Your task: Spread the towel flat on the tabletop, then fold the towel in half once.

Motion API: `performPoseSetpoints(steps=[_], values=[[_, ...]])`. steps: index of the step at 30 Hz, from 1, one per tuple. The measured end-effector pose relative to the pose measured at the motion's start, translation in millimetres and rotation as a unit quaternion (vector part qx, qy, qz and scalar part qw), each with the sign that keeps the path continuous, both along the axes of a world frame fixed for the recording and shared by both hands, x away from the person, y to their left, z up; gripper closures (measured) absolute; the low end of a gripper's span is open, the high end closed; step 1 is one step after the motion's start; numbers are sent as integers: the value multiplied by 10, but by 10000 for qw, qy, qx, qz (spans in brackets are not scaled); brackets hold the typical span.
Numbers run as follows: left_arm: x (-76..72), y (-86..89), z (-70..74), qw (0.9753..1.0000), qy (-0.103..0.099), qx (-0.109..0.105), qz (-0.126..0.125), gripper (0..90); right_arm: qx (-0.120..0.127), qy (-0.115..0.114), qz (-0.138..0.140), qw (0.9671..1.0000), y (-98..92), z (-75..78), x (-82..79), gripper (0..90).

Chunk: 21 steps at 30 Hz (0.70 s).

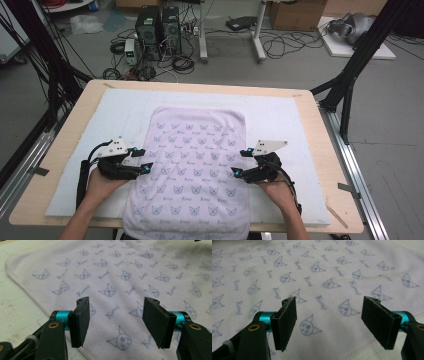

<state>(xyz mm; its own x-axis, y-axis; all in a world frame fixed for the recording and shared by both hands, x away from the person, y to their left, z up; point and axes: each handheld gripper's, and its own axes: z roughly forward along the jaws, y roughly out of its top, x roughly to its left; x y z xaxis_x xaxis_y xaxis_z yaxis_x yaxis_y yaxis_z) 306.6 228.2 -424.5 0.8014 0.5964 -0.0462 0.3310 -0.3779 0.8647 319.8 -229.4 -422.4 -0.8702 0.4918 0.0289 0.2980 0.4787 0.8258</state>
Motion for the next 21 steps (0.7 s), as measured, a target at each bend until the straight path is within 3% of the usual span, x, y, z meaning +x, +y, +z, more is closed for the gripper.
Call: performPoseSetpoints(steps=[16, 21], values=[[2, 17, 4, 10000, -14, 14, -20, 393, 29, -72, -21, 10000, 5, 3, 1, 276], [44, 9, 18, 9999, -23, 110, -13, 396, 26, -51, 7, 10000, 6, 17, 14, 276]])
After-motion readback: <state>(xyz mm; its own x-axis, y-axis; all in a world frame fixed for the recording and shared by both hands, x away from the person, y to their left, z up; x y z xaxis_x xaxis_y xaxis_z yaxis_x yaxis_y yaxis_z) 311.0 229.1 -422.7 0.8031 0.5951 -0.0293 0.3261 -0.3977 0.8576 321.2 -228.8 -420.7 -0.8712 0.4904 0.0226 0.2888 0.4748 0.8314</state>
